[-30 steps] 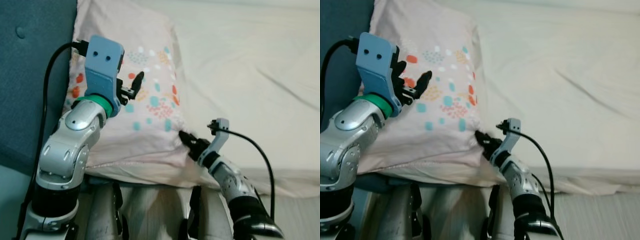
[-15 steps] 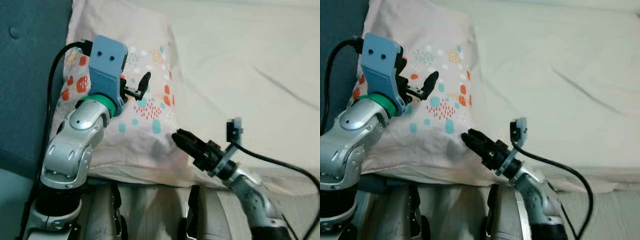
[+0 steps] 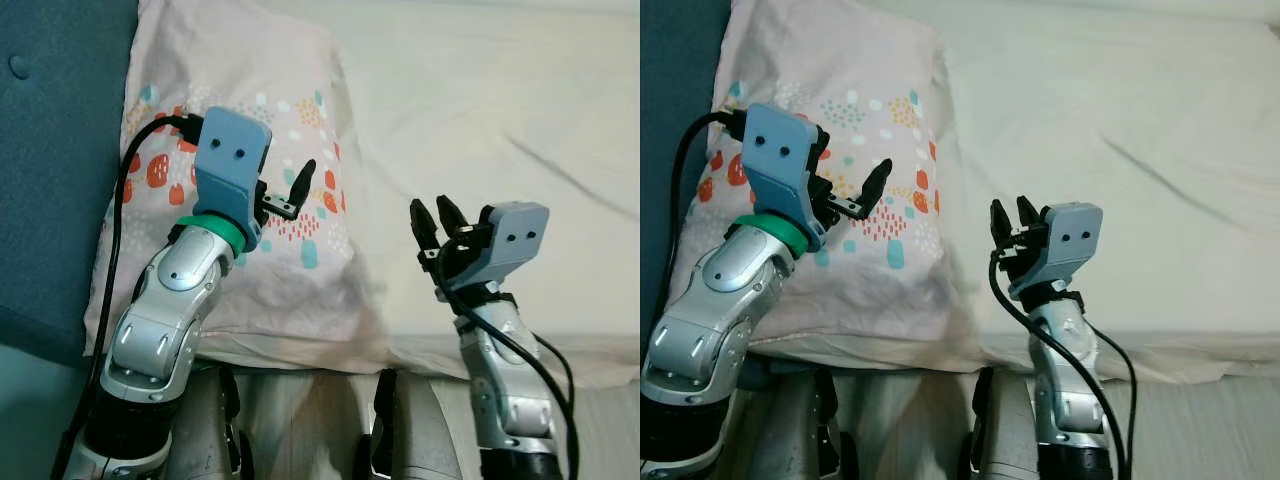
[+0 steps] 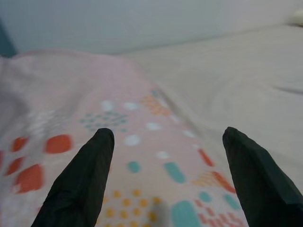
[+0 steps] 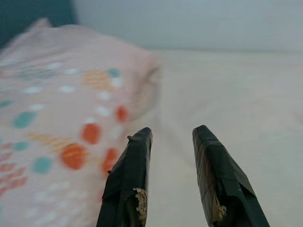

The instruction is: Clean up the room

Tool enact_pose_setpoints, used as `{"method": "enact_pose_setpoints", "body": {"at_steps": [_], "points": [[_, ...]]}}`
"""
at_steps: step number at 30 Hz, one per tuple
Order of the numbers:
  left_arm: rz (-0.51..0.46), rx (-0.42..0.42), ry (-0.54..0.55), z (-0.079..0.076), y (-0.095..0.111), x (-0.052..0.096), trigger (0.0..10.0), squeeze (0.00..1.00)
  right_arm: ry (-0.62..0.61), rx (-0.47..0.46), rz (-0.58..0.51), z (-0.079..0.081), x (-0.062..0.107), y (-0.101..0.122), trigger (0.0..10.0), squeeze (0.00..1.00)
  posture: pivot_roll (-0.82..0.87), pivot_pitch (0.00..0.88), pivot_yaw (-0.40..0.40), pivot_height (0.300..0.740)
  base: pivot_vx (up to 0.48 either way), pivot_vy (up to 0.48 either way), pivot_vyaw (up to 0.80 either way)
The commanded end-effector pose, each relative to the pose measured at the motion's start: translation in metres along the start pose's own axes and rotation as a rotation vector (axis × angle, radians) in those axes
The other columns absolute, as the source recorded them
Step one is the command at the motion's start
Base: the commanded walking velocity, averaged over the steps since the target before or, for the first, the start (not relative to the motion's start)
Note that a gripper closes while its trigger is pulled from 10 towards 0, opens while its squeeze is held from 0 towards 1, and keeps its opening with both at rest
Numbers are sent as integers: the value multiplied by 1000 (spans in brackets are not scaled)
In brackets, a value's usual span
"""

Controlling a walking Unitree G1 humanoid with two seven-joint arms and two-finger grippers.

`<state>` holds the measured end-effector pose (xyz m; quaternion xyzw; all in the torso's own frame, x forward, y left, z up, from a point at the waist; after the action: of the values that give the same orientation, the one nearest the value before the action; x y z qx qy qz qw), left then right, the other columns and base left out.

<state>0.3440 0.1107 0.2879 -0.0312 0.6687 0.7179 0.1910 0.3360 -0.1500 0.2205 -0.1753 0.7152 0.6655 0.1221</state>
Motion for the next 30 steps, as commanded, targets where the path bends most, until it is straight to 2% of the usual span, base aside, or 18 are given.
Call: {"method": "enact_pose_setpoints", "body": {"at_steps": [1,2,4,5,7,9,11,16,17,21,30], "points": [[52,37,18,9,-16,4,10000,0,-86,73,13,-14,5,-6,10000,0,24,177,6,585,0,0,0],[84,34,10,13,-27,9,10000,0,-106,107,9,-16,7,-7,10000,0,9,166,-4,590,0,0,0],[84,34,10,13,-27,9,10000,0,-106,107,9,-16,7,-7,10000,0,9,166,-4,590,0,0,0],[115,21,0,15,-37,14,10000,0,-105,114,7,-16,8,-8,10000,0,9,166,-4,595,0,0,0],[159,-58,-18,15,-58,27,10000,0,-122,170,7,-13,12,-15,10000,0,16,140,-17,605,0,0,0],[159,-58,-18,15,-58,27,10000,0,-122,170,7,-13,12,-15,10000,0,16,140,-17,605,0,0,0],[174,-107,-26,14,-71,37,10000,0,-131,179,35,-12,19,-26,10000,0,25,122,-25,615,0,0,0],[186,-79,-13,14,-79,40,10000,0,-130,182,54,-10,22,-33,10000,0,24,113,-25,625,0,0,0],[198,-46,13,12,-86,38,10000,0,-132,187,55,-8,21,-35,10000,0,18,107,-25,635,0,0,0],[216,-7,57,12,-96,36,10000,0,-138,197,54,-8,20,-37,10000,0,18,103,-30,655,0,0,0],[204,2,75,5,-104,36,10000,0,-142,212,59,-10,22,-43,10000,0,16,101,-36,690,0,0,0]]}}
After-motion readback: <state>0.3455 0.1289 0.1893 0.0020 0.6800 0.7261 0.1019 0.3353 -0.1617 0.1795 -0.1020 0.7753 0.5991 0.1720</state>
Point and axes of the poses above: a point about 5 cm out from each wrist's last joint towards the gripper, its own x axis pointing back from the gripper into the wrist, its own y axis along the axis of the wrist's last joint, z = x × y, the point moved 4 cm from there along -x, pointing out of the wrist towards the gripper, and after that the axes turned 4 degrees about x, right-handed, at the moved point
